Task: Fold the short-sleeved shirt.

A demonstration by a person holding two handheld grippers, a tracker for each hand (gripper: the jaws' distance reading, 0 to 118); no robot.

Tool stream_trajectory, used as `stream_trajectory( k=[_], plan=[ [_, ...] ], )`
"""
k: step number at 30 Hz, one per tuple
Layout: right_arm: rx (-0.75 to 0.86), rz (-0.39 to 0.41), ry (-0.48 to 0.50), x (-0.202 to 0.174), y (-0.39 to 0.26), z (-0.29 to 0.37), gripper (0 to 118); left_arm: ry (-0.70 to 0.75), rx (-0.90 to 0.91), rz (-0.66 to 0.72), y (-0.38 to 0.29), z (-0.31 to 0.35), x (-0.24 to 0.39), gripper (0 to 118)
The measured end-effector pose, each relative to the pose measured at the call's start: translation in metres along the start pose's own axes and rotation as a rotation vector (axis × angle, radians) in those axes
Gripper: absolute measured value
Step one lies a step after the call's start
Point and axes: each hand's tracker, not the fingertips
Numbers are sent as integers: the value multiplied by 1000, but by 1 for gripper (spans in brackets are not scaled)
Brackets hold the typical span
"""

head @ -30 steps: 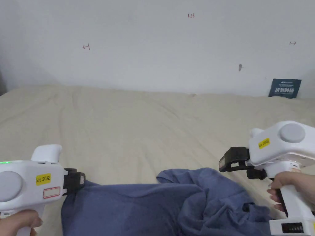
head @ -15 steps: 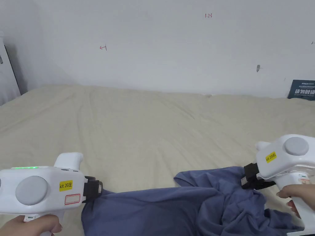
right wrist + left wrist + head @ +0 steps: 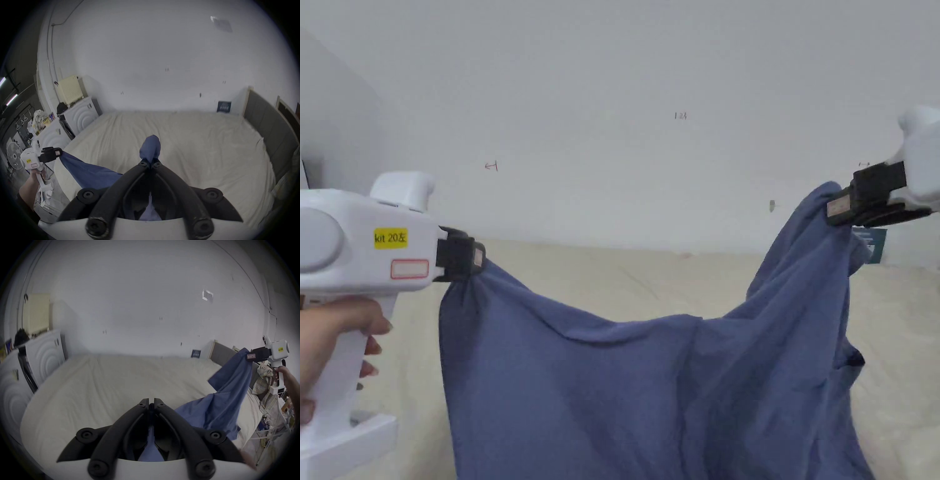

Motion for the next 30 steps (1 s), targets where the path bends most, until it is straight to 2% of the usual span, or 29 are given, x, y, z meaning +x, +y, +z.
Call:
stream_trajectory(
  k=[8,11,14,18,25,27,30],
  plan=[
    [152,31,-68,-15,69,49,0,51,163,-60,111,31,14,5],
    [209,13,-113,-15,97,53,0,91,209,-78,147,29,14,5],
    [271,31,-112,-14,125,55,0,136,273,-113,180,26,13,5],
    [343,2,-150,-11,165,52,0,174,318,-111,214,7,8,5],
    [404,93,-239,-15,209,26,0,230,395,-97,239,-40,0,5],
    [400,105,-278,-1,215,3,0,261,418,-106,234,-54,-2,5],
    [390,86,-246,14,195,-25,0,251,408,-90,214,-76,-6,5]
  ],
)
